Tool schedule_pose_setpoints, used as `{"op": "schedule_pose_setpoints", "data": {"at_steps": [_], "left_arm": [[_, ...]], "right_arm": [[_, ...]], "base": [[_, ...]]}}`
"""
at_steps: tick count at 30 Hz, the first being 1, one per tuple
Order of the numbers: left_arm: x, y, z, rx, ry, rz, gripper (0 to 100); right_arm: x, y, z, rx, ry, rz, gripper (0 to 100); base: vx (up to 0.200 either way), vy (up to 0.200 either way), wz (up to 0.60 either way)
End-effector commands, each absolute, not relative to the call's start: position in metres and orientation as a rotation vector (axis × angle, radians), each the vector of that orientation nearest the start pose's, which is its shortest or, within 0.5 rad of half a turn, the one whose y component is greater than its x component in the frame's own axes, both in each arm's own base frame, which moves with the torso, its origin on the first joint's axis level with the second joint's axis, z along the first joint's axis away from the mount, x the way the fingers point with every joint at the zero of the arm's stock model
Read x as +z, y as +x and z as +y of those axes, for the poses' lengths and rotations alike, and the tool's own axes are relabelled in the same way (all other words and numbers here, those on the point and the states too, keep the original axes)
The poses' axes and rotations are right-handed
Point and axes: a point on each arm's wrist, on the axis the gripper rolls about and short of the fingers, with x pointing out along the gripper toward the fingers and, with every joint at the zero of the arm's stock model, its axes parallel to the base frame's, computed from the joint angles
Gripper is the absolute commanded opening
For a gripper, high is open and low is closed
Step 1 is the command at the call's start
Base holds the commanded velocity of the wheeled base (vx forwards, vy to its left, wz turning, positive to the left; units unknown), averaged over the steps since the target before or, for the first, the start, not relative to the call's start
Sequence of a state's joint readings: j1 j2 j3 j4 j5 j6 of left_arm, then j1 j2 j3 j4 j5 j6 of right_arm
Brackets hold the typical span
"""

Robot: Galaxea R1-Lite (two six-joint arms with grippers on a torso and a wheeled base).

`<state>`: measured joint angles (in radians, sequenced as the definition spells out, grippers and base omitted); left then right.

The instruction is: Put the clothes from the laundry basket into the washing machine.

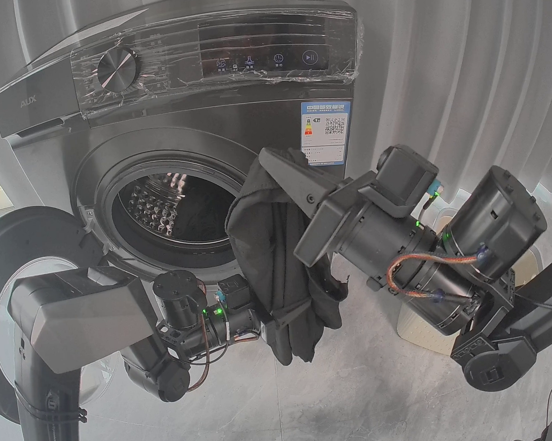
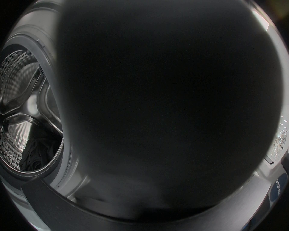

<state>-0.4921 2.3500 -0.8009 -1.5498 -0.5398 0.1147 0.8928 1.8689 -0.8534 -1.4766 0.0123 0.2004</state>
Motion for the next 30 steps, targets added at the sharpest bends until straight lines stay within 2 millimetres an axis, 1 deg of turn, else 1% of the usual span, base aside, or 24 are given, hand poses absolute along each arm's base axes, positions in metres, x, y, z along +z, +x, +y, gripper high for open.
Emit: {"op": "schedule_pose_setpoints", "data": {"at_steps": [1, 4, 6, 9, 10, 11, 12, 15, 16, 17, 18, 19, 22, 26, 30], "left_arm": [[0.035, 0.34, -0.196, -1.035, 0.103, -0.051, 0], [0.036, 0.337, -0.195, -1.036, 0.101, -0.047, 0], [0.042, 0.335, -0.194, -1.037, 0.102, -0.06, 0], [0.056, 0.324, -0.192, -1.052, 0.102, -0.075, 0], [0.063, 0.316, -0.191, -1.061, 0.102, -0.077, 0], [0.064, 0.315, -0.19, -1.063, 0.102, -0.076, 0], [0.072, 0.304, -0.186, -1.072, 0.104, -0.076, 0], [0.085, 0.278, -0.181, -1.117, 0.104, -0.068, 0], [0.091, 0.266, -0.178, -1.137, 0.104, -0.066, 0], [0.092, 0.263, -0.177, -1.142, 0.104, -0.065, 0], [0.098, 0.247, -0.174, -1.168, 0.103, -0.06, 0], [0.1, 0.236, -0.172, -1.187, 0.102, -0.051, 0], [0.103, 0.214, -0.164, -1.21, 0.102, -0.03, 0], [0.114, 0.196, -0.156, -1.267, 0.095, -0.054, 0], [0.122, 0.192, -0.154, -1.274, 0.083, -0.078, 0]], "right_arm": [[0.227, 0.213, 0.259, 0.922, 0.39, -0.354, 0], [0.23, 0.218, 0.256, 0.906, 0.392, -0.369, 0], [0.232, 0.224, 0.252, 0.885, 0.391, -0.381, 0], [0.233, 0.232, 0.245, 0.854, 0.386, -0.389, 0], [0.232, 0.238, 0.241, 0.833, 0.38, -0.389, 0], [0.231, 0.239, 0.24, 0.828, 0.379, -0.389, 0], [0.231, 0.244, 0.235, 0.81, 0.373, -0.389, 0], [0.229, 0.252, 0.228, 0.78, 0.364, -0.39, 0], [0.228, 0.255, 0.226, 0.772, 0.363, -0.389, 0], [0.229, 0.255, 0.225, 0.771, 0.361, -0.391, 0], [0.229, 0.257, 0.223, 0.763, 0.361, -0.394, 0], [0.228, 0.26, 0.221, 0.754, 0.358, -0.394, 0], [0.225, 0.265, 0.215, 0.734, 0.349, -0.387, 0], [0.211, 0.272, 0.217, 0.725, 0.359, -0.347, 0], [0.197, 0.275, 0.218, 0.72, 0.358, -0.308, 0]], "base": [[0.0, 0.0, 0.0], [0.0, 0.0, 0.0], [0.0, 0.0, 0.0], [0.0, 0.0, 0.0], [0.0, 0.0, 0.0], [0.0, 0.0, 0.0], [0.0, 0.0, 0.0], [0.0, 0.0, 0.0], [0.0, 0.0, 0.0], [0.0, 0.0, 0.0], [0.0, 0.0, 0.0], [0.0, 0.0, 0.0], [0.0, 0.0, 0.0], [0.0, 0.0, 0.0], [0.0, 0.0, 0.0]]}}
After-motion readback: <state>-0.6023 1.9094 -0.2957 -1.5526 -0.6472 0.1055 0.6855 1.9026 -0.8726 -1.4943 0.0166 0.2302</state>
